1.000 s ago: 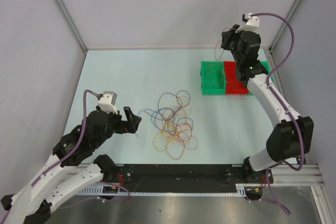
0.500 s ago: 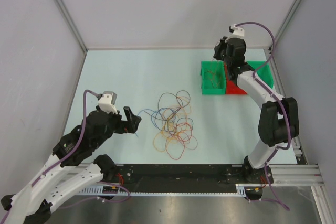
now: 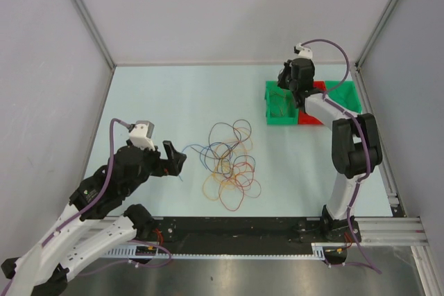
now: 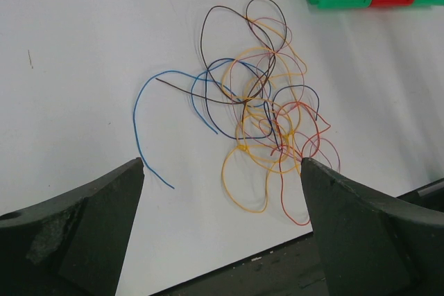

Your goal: Untangle the cables

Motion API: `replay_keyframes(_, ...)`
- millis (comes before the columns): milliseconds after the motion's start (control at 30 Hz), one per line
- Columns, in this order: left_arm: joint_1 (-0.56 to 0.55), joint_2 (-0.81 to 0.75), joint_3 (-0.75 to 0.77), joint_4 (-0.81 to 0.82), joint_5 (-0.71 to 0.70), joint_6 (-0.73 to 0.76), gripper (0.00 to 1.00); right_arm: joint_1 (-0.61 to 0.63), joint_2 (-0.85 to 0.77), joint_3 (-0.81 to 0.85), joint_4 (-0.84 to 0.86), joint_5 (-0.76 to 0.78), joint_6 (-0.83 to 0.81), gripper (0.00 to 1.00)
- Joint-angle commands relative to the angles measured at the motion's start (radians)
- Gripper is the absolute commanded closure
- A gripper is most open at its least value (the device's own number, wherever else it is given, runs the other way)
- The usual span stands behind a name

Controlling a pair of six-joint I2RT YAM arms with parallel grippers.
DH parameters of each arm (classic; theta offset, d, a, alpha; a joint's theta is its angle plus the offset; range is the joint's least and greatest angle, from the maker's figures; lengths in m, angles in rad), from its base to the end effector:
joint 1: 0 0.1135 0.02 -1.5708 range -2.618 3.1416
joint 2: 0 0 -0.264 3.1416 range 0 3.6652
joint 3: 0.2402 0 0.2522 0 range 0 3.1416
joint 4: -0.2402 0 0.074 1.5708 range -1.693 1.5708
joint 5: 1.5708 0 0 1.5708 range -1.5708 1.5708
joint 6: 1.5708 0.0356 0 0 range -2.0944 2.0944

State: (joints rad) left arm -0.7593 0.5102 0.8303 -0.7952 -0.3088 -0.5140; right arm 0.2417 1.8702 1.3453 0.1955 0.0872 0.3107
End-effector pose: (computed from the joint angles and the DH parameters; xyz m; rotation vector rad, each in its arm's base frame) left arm 0.0794 -0.0605 0.3271 0.0575 2.0556 -0.4864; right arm 0.4313 0.1031 0.2595 0.1253 1.9054 0.2920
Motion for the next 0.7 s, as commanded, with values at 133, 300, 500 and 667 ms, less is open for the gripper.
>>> replay_keyframes(133,0.009,-0.009,-0.003,0.017,-0.007,0.014,0.0,-0.004,0.032,0.008,-0.04,0.014,0.056,1.0)
replay_keyframes(300,0.011,-0.024,-0.005,0.019,-0.007,0.014,0.0,0.001,0.043,0.008,-0.114,0.02,0.114,1.0)
replay_keyframes(500,0.012,-0.042,-0.007,0.021,-0.006,0.014,0.0,0.022,0.052,0.006,-0.189,0.066,0.153,1.0)
replay_keyframes(667,0.012,-0.067,-0.008,0.022,-0.004,0.014,0.0,0.015,0.049,0.008,-0.228,0.043,0.166,0.88)
